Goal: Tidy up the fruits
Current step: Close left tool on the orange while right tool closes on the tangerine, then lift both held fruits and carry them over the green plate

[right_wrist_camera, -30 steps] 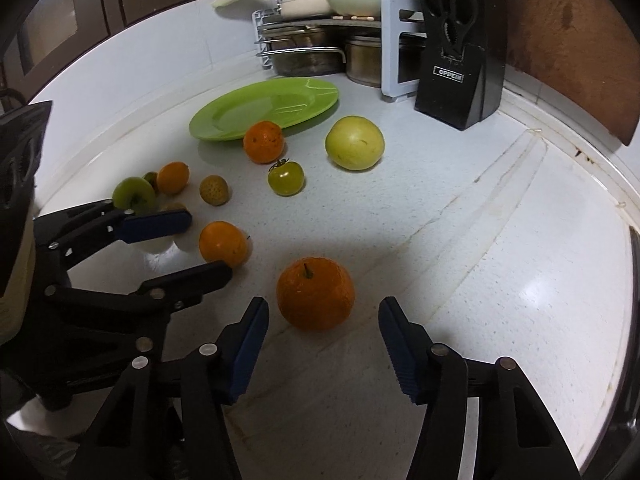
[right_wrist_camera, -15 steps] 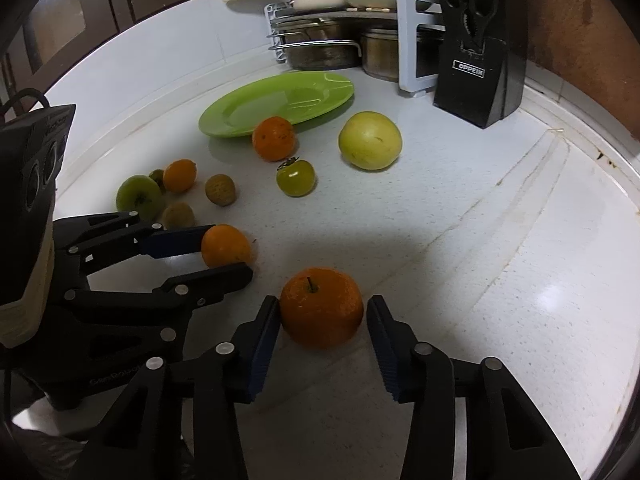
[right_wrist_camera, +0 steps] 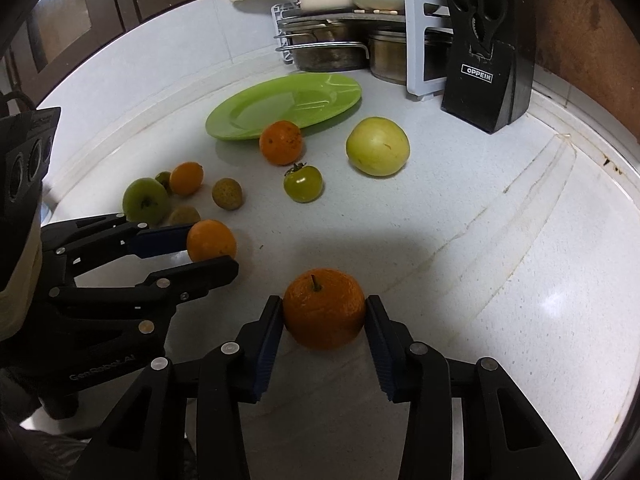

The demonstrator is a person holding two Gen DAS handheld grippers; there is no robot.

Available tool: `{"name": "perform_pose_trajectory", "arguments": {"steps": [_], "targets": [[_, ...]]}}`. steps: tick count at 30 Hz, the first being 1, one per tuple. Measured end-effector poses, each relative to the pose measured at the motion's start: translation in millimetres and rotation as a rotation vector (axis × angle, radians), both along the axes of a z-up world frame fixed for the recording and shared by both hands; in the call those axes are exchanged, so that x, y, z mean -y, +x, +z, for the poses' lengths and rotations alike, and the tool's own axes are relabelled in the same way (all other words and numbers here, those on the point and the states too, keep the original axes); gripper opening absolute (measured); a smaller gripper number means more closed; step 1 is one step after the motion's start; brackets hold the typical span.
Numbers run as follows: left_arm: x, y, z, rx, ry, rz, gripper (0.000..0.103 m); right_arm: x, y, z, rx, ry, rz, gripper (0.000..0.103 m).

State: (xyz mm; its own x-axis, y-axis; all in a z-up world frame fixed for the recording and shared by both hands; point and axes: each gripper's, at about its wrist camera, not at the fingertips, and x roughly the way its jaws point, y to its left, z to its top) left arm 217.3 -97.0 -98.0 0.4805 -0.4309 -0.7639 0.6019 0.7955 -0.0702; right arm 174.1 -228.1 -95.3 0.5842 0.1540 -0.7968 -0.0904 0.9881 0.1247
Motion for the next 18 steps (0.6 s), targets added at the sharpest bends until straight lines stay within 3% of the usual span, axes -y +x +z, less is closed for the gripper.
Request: {"name": "perform_pose_trajectory", "arguments": {"steps": [7, 18], "targets": [[-13.5, -0.3, 9.9, -0.002, -0.029, 0.052, 0.036, -6.1, 2.1, 11.0, 0.025, -0.006, 0.017, 0.042], [-36.0, -4.0, 45.1, 0.070, -0.060, 0.126, 0.036, -21.3, 8.4, 38.0, 0.105, 0.001, 0.058, 0.042]]}}
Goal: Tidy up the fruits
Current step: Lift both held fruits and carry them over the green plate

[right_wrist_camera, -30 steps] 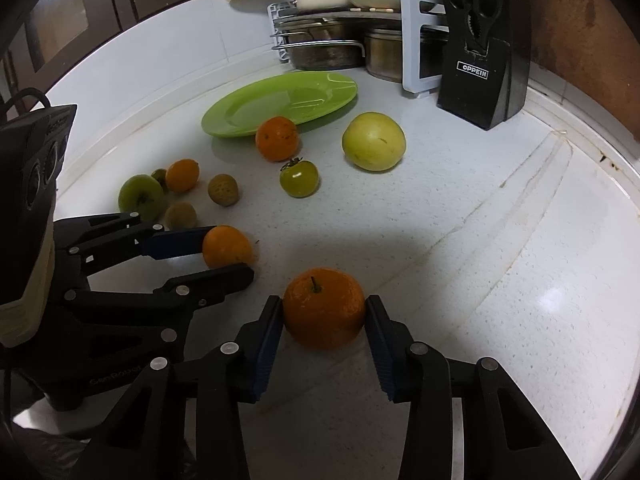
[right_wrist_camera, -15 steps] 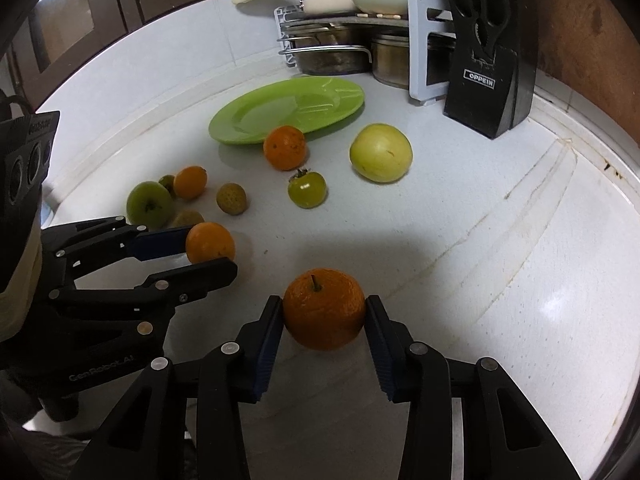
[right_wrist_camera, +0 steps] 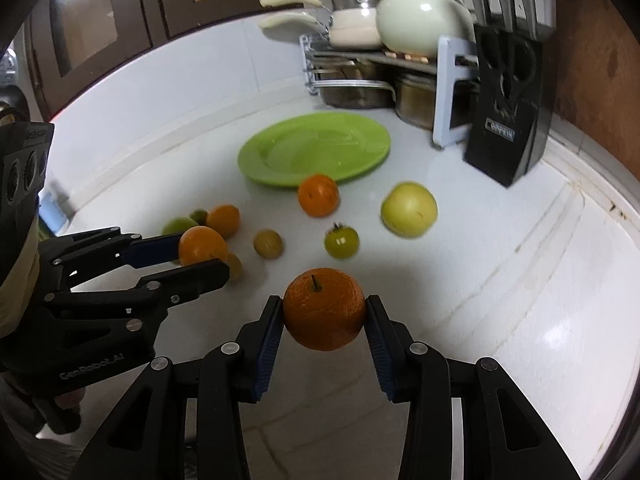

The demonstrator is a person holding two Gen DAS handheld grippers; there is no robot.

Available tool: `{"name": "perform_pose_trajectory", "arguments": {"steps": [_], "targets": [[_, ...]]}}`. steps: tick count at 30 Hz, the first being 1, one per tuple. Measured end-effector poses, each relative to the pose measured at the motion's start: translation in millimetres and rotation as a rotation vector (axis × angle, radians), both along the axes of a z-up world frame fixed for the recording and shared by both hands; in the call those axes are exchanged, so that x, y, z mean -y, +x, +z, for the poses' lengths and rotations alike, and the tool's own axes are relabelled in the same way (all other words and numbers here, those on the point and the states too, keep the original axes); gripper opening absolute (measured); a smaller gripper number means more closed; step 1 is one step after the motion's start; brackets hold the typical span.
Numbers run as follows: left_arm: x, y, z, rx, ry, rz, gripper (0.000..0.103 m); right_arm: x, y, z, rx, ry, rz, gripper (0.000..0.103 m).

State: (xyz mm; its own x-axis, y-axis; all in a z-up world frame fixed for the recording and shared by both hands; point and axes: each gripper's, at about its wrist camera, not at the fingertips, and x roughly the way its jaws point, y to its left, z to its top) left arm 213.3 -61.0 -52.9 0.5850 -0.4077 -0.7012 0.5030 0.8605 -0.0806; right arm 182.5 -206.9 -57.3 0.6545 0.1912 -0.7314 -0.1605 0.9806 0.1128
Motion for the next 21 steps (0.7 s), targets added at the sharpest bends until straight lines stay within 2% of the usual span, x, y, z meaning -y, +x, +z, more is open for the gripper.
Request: {"name": "perform_pose_trajectory", "arguments": {"steps": [11, 21], "targets": [[-18.2, 5.7, 35.2, 0.098, -0.005, 0.053, 0.036, -11.2, 13.6, 31.8, 0.115, 0.004, 0.042, 0.042], [-32.0, 28.0, 49.6, 0.132, -0.013, 0.090, 0.036, -23.4, 44.6, 44.9, 0.165, -0.041, 0.090, 0.042]]}}
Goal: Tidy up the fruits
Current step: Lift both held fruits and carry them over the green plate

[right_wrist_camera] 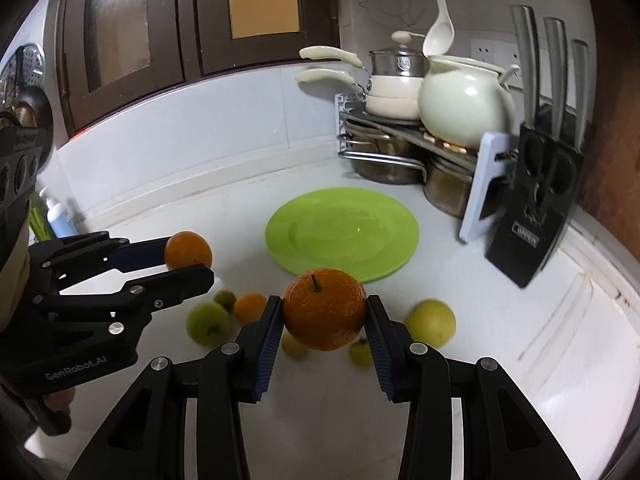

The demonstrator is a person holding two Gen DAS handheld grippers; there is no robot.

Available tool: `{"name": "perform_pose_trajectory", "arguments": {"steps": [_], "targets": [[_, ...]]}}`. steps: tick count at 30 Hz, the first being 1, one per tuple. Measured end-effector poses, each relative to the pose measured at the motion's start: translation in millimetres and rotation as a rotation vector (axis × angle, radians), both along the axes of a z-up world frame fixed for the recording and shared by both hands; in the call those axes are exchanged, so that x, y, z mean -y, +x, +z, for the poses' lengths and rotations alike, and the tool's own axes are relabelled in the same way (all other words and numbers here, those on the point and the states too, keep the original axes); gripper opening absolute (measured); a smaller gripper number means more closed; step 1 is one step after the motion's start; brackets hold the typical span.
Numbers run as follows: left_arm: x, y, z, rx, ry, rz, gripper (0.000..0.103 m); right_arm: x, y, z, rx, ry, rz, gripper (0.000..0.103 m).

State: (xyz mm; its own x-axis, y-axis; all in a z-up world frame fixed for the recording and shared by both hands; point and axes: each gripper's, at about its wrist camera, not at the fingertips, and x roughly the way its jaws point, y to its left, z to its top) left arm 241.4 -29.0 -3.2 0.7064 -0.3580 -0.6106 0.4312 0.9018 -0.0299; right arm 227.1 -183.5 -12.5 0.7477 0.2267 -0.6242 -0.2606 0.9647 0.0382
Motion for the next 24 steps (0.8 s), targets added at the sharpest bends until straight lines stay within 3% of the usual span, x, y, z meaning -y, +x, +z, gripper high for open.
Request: {"name": "perform_pose_trajectory", "arguments": {"steps": [10, 24], "targets": [[-5.8, 36.2, 10.0, 0.018, 0.003, 0.027, 0.036, -5.7, 33.9, 11.4, 0.029, -0.030, 0.023, 0.042], [-2.7, 106.6, -1.9, -0.063, 0.022, 0.028, 0.036, -2.1, 105.5, -2.6, -0.033, -0.043, 0.014, 0.042]]}}
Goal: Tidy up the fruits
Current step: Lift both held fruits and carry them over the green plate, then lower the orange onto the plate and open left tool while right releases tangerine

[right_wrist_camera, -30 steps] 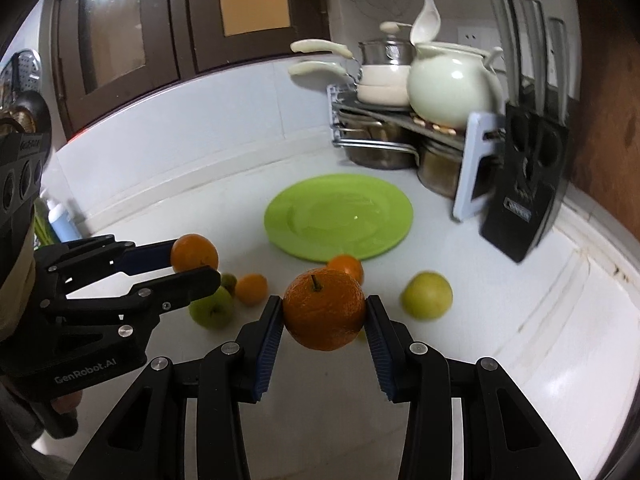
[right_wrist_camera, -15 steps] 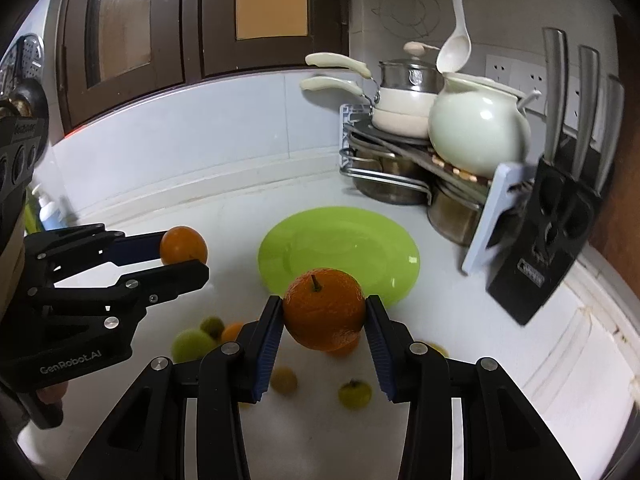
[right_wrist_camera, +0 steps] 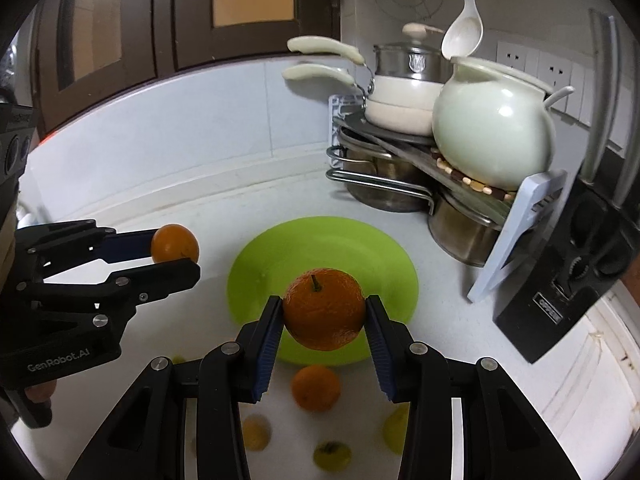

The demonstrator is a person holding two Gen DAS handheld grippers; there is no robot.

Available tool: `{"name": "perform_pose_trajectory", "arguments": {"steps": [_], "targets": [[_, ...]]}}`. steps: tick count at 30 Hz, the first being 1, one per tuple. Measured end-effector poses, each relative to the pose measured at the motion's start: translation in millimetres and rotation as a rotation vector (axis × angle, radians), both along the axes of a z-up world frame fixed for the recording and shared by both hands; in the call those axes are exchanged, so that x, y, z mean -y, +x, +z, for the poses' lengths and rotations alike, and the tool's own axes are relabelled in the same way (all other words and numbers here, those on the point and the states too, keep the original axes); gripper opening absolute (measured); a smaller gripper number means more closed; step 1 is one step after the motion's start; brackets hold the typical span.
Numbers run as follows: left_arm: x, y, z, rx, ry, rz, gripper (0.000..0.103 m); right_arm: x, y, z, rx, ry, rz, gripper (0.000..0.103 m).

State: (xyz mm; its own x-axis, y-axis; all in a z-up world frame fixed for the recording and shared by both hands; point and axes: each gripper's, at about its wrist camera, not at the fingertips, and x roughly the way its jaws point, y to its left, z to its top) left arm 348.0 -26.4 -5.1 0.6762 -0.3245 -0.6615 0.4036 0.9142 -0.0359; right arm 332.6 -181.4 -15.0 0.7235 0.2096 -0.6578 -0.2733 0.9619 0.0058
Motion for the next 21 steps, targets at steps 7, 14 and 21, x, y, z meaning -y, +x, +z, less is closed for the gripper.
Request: {"name": "perform_pose_trajectory", "arguments": {"steps": [7, 14, 21], "targets": [[6.4, 38.9, -21.7, -0.081, 0.008, 0.000, 0.036, -1.0, 32.6, -11.5, -0.061, -0.014, 0.005, 0.042], [9.3, 71.1, -46.2, -0.164, 0.040, 0.000, 0.036, -2.5, 64.4, -27.7, -0.139, -0.049, 0.007, 0.042], [8.3, 93.0, -64.9, -0.242, 0.052, -0.002, 0.036, -6.3, 86.0, -46.4, -0.222, -0.065, 0.007, 0.042]]}}
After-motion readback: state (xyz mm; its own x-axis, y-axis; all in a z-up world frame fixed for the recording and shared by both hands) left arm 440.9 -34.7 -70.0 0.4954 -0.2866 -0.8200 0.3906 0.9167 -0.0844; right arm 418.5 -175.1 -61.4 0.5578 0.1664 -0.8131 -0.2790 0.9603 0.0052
